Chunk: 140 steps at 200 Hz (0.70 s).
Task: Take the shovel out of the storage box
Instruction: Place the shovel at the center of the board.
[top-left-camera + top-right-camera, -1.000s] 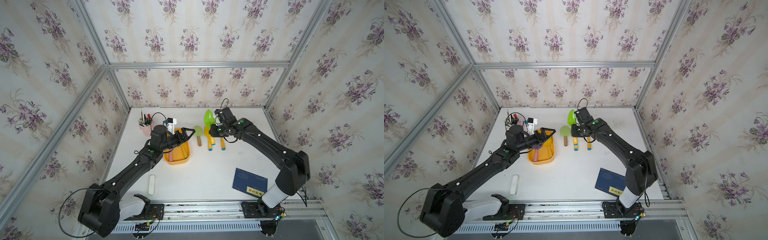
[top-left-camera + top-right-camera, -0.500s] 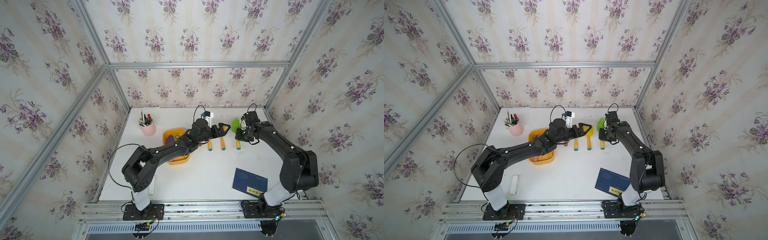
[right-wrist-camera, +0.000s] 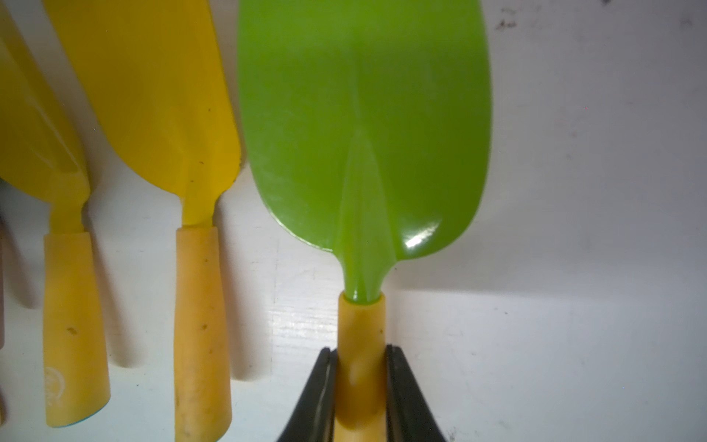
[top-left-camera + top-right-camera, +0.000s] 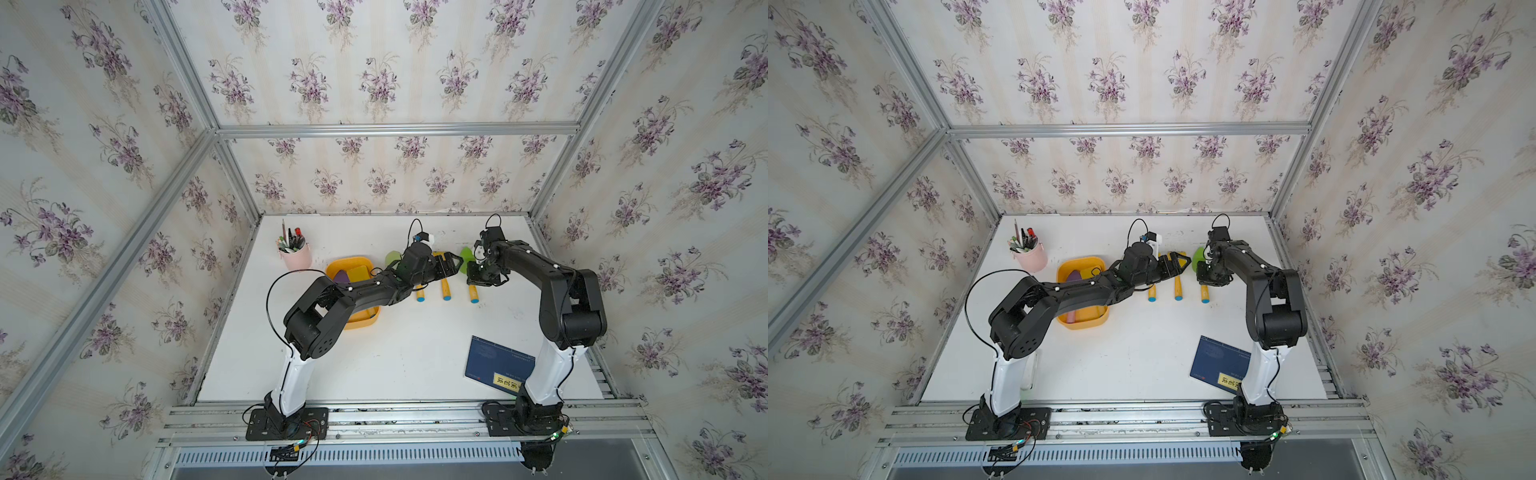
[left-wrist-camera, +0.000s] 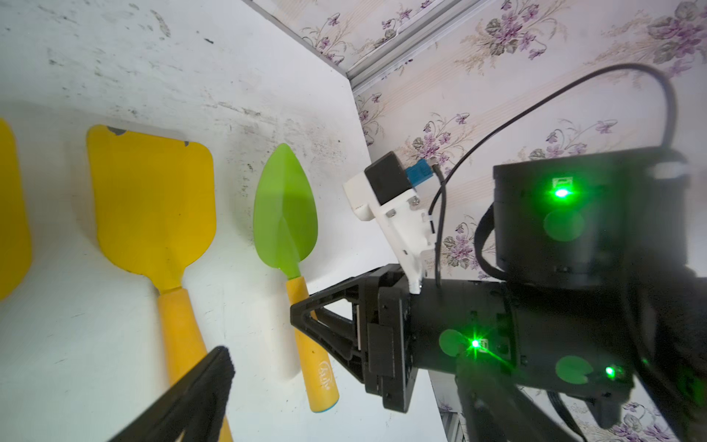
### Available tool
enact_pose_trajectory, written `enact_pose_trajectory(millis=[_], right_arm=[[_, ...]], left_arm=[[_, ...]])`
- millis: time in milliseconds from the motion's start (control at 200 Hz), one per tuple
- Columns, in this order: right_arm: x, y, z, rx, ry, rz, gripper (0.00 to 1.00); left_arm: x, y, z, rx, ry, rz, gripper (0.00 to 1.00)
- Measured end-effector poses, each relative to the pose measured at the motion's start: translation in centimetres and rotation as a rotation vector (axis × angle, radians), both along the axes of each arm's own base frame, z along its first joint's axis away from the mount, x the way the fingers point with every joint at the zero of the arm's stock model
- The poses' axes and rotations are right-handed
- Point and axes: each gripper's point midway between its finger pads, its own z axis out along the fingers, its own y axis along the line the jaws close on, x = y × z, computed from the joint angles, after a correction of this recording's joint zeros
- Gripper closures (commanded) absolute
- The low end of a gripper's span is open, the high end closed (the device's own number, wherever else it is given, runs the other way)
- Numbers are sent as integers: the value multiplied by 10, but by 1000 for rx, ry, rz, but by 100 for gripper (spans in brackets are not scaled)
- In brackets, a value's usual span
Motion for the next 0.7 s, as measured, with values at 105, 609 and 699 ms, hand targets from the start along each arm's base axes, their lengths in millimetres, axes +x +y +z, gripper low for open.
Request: enact_pose_trajectory(millis=[105,609,699], right_arm=[[4,0,-5,-7,7,5,85],[12,0,-22,-16,42,8,82],[14,1,-22,-11,38,9,79]], left_arm=[[0,0,-5,15,12,-2,9],[-1,0,-13,31,24,-8,8],[-2,0,-12,31,21,-9,8]])
